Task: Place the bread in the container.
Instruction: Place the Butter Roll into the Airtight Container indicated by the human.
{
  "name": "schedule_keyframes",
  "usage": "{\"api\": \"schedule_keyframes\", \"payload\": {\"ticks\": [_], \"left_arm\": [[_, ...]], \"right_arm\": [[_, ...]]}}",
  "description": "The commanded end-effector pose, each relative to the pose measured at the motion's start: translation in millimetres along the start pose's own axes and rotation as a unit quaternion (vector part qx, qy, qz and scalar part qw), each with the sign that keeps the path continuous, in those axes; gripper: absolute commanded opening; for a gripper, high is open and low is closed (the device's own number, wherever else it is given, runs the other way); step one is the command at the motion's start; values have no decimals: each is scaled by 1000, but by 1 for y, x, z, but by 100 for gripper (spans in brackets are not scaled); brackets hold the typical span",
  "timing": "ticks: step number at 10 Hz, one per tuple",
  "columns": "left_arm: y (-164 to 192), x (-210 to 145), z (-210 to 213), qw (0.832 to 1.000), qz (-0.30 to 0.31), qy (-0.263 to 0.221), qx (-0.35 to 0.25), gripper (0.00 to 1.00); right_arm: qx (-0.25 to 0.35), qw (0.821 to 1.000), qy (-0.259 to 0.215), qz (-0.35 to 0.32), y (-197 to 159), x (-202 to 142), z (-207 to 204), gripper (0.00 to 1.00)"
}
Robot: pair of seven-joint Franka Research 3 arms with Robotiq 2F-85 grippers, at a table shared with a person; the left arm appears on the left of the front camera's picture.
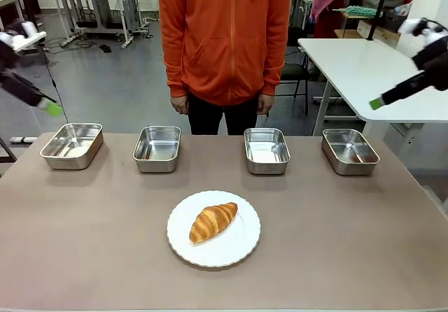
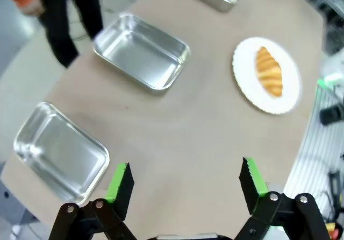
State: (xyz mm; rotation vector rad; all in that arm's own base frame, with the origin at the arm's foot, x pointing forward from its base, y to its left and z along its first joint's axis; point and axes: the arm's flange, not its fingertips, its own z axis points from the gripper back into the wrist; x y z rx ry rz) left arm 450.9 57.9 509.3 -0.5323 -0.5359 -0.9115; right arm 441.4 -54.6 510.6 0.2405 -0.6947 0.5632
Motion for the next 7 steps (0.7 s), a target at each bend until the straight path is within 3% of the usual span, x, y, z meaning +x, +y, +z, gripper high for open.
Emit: {"api": "schedule_keyframes", "payload": {"ticks": [1,2,3,7], "left_arm": [[38,-20,18,999,-35,0,-37,100],[41,-28,29,1000,-20,-15,-10,100],[15,-20,17,999,-23,-7,-24,100],[15,-20,17,999,-23,-7,-24,100]], "right_arm": [[38,999,-13,16,-24,-10,-5,100],[46,998,-23,26,-27,-16,-6,100],[14,1000,-5,5,-14,-11,3,100],[14,1000,-5,5,-14,-11,3,100]]}}
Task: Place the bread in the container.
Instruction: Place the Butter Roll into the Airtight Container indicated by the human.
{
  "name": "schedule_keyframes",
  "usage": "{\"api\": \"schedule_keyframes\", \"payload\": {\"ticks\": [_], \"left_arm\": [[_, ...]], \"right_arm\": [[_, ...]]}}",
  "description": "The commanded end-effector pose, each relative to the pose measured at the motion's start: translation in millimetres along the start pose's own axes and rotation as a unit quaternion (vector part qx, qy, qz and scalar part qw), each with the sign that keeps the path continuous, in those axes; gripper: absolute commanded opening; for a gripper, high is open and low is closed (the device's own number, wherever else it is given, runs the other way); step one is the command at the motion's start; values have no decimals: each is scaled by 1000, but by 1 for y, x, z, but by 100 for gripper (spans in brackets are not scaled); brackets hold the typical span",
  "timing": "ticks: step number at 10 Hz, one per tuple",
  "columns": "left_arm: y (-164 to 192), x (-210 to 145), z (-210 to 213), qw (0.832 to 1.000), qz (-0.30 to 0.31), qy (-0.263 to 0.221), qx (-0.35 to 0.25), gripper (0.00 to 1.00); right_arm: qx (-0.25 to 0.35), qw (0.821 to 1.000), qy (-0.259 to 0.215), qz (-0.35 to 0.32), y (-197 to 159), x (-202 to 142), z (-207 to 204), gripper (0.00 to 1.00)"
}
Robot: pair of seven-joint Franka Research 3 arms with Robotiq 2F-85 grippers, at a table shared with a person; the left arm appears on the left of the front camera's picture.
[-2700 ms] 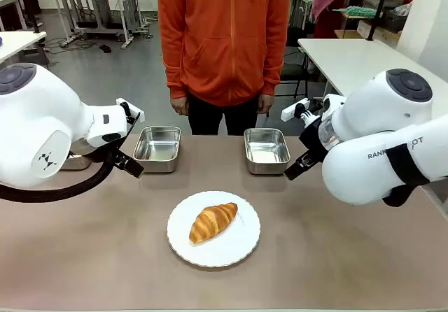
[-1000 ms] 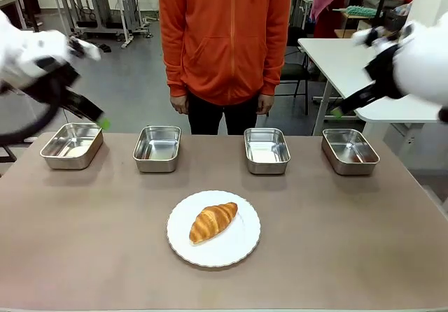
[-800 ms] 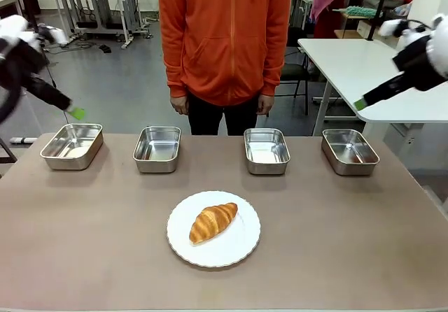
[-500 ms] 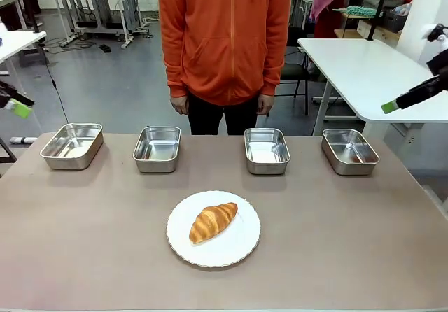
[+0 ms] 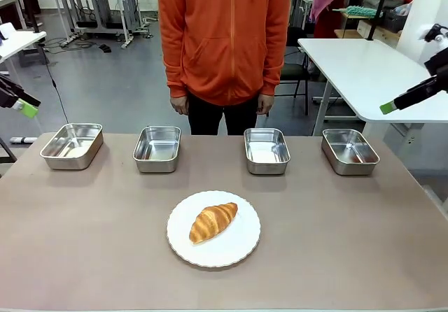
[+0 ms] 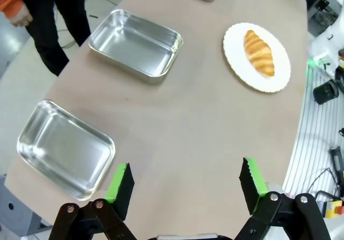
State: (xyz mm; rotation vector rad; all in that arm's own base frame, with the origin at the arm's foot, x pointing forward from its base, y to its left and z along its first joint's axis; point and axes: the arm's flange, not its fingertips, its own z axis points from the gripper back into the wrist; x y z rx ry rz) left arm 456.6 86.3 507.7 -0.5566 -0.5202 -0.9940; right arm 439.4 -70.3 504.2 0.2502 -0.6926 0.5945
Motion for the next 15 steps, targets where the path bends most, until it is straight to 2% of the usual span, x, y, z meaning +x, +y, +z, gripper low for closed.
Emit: {"api": "schedule_keyframes", "payload": {"ticks": [1,5,7,9,15], "left_arm": [[1,-2,1,1000,1,-2,-1,100],[29,-29,84,994,45,-95,31,100],[30,-37,104,988,67,-139,31,100],[25,-32,106,981,94,-167,30,100],[16,-13,82,983,122,-122,58,100]], "right_arm": [[2,1000,-1,1,-1,-1,0,100],[27,996,-66,-46,-66,-6,47,100],[34,994,-80,-66,-81,-5,55,100],[36,993,-85,-78,-87,-5,58,100],[38,992,-83,-87,-90,-5,58,100]]}}
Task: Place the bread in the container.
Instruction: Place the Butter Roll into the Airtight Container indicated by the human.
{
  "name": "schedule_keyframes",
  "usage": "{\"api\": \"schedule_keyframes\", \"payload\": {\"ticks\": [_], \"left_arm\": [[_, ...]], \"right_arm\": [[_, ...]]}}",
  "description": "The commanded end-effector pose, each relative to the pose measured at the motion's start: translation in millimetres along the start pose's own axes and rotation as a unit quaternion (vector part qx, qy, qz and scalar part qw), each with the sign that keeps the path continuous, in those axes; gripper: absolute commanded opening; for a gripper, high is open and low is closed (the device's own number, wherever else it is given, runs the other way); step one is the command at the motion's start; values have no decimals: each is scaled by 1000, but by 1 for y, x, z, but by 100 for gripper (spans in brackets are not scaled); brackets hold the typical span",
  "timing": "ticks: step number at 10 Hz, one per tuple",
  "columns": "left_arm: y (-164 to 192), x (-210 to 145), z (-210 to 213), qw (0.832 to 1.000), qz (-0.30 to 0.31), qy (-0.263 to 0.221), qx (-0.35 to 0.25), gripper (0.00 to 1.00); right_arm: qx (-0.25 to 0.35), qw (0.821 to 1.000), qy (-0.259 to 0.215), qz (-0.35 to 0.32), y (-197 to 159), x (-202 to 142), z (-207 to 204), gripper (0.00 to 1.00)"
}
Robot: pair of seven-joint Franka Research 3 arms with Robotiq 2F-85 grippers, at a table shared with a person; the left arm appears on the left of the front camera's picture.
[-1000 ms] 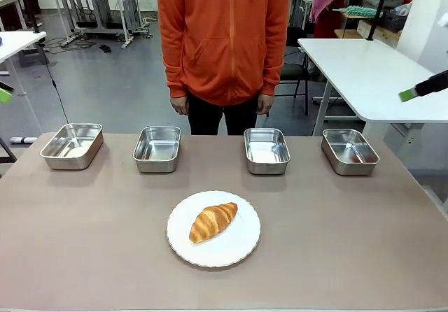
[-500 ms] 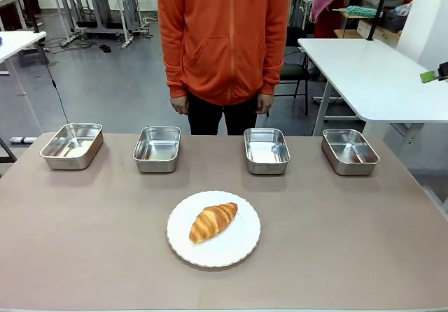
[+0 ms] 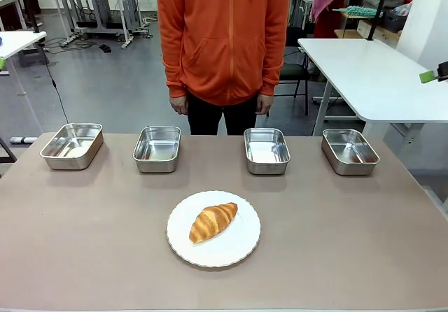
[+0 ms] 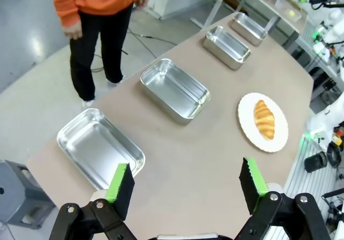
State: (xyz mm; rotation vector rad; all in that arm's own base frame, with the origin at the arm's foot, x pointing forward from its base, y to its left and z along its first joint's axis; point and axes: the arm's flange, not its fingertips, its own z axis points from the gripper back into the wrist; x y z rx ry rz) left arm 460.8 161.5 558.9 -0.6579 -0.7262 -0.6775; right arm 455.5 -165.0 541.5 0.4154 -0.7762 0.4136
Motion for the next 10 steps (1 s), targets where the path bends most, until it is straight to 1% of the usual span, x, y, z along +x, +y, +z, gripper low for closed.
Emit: {"api": "schedule_keyframes", "payload": {"ticks": [1,3,4,5,10], "left_arm": [[-12,-3,-7,1000,3,21,13,100],[-13,-2,-13,999,1,34,14,100],[-15,-2,-16,999,-2,47,14,100],[-5,-2,-11,1000,-5,23,5,100],[-5,-2,-11,1000,-5,23,5,100]], "right_arm": [[10,1000,-10,10,-5,2,-1,100],[9,1000,-7,9,-5,2,-2,100],[1,1000,3,-1,0,-1,0,100],[1,1000,3,-1,0,-1,0,100],[1,1000,3,-1,0,-1,0,100]]}}
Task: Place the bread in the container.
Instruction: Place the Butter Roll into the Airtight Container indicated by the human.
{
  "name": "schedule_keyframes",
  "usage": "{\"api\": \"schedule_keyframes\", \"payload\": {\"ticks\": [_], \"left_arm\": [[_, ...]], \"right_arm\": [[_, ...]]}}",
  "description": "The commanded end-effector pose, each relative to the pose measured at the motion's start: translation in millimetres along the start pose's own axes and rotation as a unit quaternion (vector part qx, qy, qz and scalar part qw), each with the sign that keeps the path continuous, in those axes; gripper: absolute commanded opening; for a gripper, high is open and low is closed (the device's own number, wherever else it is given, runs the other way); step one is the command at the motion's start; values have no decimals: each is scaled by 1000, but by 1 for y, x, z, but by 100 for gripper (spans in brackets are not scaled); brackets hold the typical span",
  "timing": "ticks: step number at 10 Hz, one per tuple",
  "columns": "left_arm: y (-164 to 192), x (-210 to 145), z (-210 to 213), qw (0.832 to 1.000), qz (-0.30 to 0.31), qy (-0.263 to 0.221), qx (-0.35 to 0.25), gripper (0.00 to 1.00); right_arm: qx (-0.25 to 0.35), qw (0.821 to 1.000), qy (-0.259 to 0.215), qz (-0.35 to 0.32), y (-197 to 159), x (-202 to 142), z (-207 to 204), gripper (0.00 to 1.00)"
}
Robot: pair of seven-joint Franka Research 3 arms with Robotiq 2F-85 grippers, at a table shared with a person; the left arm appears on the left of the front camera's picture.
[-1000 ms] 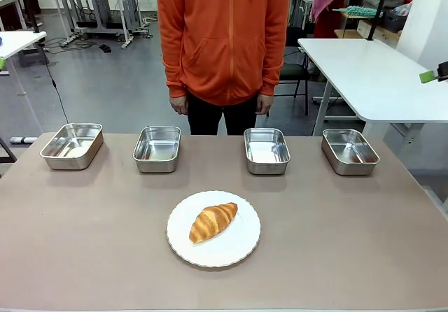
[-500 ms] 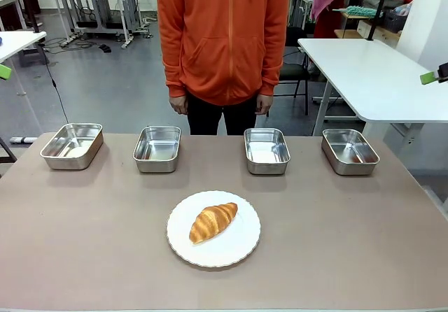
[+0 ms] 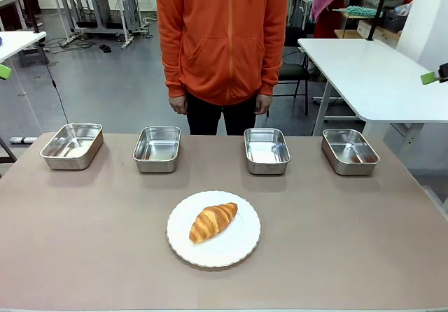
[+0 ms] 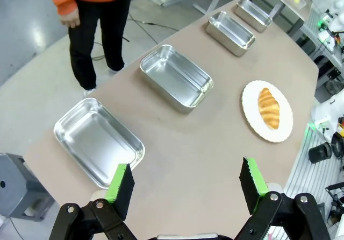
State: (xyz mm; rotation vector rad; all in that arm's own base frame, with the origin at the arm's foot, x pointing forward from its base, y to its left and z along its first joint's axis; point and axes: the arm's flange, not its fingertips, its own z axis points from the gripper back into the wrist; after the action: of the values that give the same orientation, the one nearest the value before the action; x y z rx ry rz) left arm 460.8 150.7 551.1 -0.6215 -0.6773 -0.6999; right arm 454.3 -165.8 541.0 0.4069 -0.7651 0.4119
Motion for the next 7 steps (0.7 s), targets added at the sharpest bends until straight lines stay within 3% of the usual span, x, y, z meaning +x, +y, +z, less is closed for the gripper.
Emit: {"api": "schedule_keyframes", "payload": {"ticks": [1,7], "left_arm": [[0,1,2,1000,0,-8,0,100],[0,1,2,1000,0,-8,0,100]], "right_arm": [[4,1000,-3,0,0,0,0,100],[4,1000,-3,0,0,0,0,100]]}}
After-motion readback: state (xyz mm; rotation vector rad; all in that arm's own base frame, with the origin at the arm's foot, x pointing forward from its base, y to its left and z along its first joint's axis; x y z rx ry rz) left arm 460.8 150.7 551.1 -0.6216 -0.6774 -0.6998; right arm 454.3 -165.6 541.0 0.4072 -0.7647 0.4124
